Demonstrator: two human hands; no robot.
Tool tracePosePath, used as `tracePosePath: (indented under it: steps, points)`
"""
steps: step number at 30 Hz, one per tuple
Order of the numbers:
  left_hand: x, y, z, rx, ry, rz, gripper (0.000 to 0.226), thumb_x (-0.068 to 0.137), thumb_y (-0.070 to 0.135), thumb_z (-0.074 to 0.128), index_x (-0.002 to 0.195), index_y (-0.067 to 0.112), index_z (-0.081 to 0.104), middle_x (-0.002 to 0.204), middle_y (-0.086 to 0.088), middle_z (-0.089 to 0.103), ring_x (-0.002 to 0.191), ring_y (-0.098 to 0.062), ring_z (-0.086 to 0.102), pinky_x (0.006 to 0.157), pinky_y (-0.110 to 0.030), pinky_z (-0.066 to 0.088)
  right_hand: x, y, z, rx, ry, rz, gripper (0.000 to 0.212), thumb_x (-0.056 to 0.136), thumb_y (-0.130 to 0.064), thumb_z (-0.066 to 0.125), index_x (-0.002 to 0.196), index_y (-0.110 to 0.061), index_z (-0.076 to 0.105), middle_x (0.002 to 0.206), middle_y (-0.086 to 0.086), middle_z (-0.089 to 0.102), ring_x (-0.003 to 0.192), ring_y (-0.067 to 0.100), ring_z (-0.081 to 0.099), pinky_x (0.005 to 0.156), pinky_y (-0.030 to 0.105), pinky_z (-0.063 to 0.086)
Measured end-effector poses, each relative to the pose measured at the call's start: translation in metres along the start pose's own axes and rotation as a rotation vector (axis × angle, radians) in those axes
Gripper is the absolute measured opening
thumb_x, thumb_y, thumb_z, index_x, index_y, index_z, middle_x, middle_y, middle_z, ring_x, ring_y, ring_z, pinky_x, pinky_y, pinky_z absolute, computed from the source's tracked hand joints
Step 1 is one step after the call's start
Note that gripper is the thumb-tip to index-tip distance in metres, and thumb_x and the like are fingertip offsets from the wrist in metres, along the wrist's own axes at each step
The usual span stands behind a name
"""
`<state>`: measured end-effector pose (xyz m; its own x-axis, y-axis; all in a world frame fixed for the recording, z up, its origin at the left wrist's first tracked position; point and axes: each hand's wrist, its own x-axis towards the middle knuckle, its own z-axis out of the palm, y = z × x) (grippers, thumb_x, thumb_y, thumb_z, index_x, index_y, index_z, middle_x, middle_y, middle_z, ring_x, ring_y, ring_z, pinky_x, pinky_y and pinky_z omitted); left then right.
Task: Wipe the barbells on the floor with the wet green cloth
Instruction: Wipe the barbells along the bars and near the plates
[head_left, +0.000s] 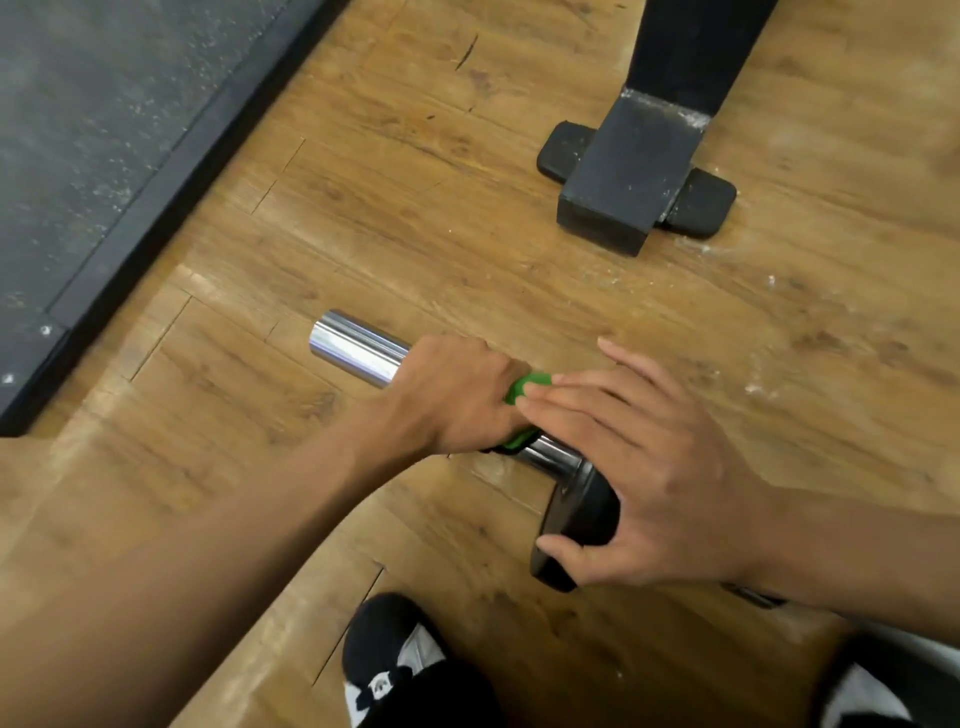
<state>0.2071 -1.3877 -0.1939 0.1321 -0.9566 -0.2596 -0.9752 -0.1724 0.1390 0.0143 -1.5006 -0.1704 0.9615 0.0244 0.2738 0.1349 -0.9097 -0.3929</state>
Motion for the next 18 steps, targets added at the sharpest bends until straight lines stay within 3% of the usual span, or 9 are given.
tracePosePath:
  steps: [3, 6, 12, 15, 18]
  points:
    - [-0.035, -0.005, 0.027, 0.052, 0.298, 0.161, 0.042, 0.1, 0.059, 0.04, 0.102, 0.021, 0.055, 0.088, -0.007, 0.063, 0.077, -0.03, 0.059, 0.072, -0.04, 0.044, -0.009, -0.01, 0.003, 0.003, 0.027, 0.035, 0.09, 0.075, -0.066, 0.078, 0.141, -0.008, 0.058, 0.142, 0.01, 0.062, 0.128, 0.028, 0.06, 0.122, 0.055, 0.03]
    - [-0.055, -0.03, 0.036, 0.144, 0.276, 0.122, 0.061, 0.103, 0.067, 0.035, 0.119, 0.014, 0.06, 0.102, -0.01, 0.064, 0.087, -0.031, 0.059, 0.083, -0.045, 0.047, -0.013, -0.018, 0.009, 0.016, 0.047, 0.044, 0.089, 0.075, -0.065, 0.078, 0.14, -0.01, 0.053, 0.145, 0.01, 0.059, 0.127, 0.029, 0.058, 0.119, 0.056, 0.033]
    - [-0.082, -0.104, 0.017, 0.001, 0.254, -0.247, 0.07, 0.103, 0.07, 0.021, 0.108, 0.014, 0.063, 0.096, -0.007, 0.062, 0.086, -0.031, 0.057, 0.085, -0.047, 0.042, -0.013, -0.019, 0.011, 0.046, 0.077, 0.035, 0.091, 0.073, -0.065, 0.081, 0.14, -0.01, 0.054, 0.144, 0.009, 0.059, 0.126, 0.028, 0.059, 0.117, 0.056, 0.036]
    - [-0.067, -0.076, 0.021, 0.026, 0.346, -0.284, 0.056, 0.102, 0.06, 0.036, 0.105, 0.013, 0.066, 0.096, -0.008, 0.061, 0.09, -0.032, 0.056, 0.085, -0.046, 0.039, -0.008, -0.007, 0.007, 0.093, 0.067, 0.053, 0.093, 0.071, -0.064, 0.082, 0.142, -0.011, 0.052, 0.145, 0.008, 0.057, 0.13, 0.028, 0.057, 0.118, 0.053, 0.035]
    - [-0.045, -0.015, 0.032, -0.01, 0.413, -0.204, 0.049, 0.097, 0.055, 0.049, 0.114, 0.012, 0.067, 0.105, -0.013, 0.061, 0.099, -0.035, 0.055, 0.091, -0.047, 0.04, 0.002, 0.015, -0.001, 0.157, 0.023, 0.127, 0.09, 0.071, -0.06, 0.078, 0.142, -0.009, 0.055, 0.146, 0.007, 0.055, 0.132, 0.031, 0.054, 0.121, 0.043, 0.03]
